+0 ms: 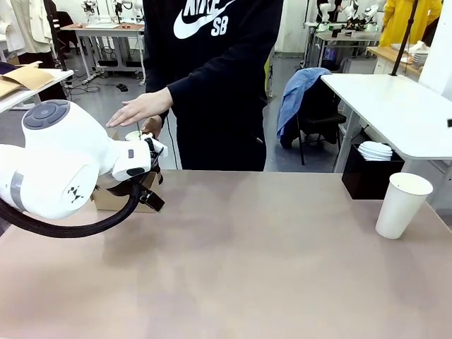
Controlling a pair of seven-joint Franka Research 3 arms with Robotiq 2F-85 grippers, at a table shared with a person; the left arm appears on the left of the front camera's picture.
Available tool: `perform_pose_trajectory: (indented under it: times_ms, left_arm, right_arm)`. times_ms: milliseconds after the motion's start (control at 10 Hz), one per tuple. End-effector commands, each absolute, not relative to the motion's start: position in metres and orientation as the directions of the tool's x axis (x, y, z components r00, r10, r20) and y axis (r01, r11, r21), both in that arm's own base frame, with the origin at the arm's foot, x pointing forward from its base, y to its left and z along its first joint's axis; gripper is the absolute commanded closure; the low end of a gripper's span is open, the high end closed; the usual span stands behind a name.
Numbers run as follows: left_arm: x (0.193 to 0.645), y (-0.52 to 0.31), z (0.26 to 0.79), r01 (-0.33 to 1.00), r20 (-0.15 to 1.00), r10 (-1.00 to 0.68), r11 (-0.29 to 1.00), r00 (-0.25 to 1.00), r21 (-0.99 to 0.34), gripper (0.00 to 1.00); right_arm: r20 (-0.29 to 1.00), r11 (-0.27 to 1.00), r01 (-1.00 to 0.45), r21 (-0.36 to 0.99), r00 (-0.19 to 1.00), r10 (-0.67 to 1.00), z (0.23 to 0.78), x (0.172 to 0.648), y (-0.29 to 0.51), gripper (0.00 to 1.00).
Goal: Pour a drink into a cup and package it in a carrier.
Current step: Pick up the 600 ml Paper Cup and place it in the middle top area of the table.
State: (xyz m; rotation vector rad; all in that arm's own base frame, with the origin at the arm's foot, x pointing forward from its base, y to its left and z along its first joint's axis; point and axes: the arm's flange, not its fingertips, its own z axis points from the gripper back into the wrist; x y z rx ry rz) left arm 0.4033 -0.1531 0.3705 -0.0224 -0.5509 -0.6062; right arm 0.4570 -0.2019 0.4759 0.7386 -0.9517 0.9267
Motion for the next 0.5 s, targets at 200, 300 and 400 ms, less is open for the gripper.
perform_pose_trajectory:
  times_ms: [200,300,400]
  left_arm:
    - [0.403,-0.152,0.370,0.546,0.498,-0.534,0.827,0.683,0.136,0.00]
    - [0.403,-0.152,0.370,0.546,0.498,-0.534,0.827,0.683,0.136,0.00]
    - [0.403,-0.152,0.370,0.546,0.498,-0.534,0.827,0.683,0.136,0.00]
  right_arm:
    - [0.892,0.415,-0.901,0.122,0.283,0.352,0.507,0.462,-0.186,0.00]
    - [0.892,0.415,-0.901,0.122,0.283,0.352,0.507,0.462,-0.186,0.00]
    - [0.902,0.410,-0.905,0.110,0.264,0.341,0.492,0.463,-0.191,0.00]
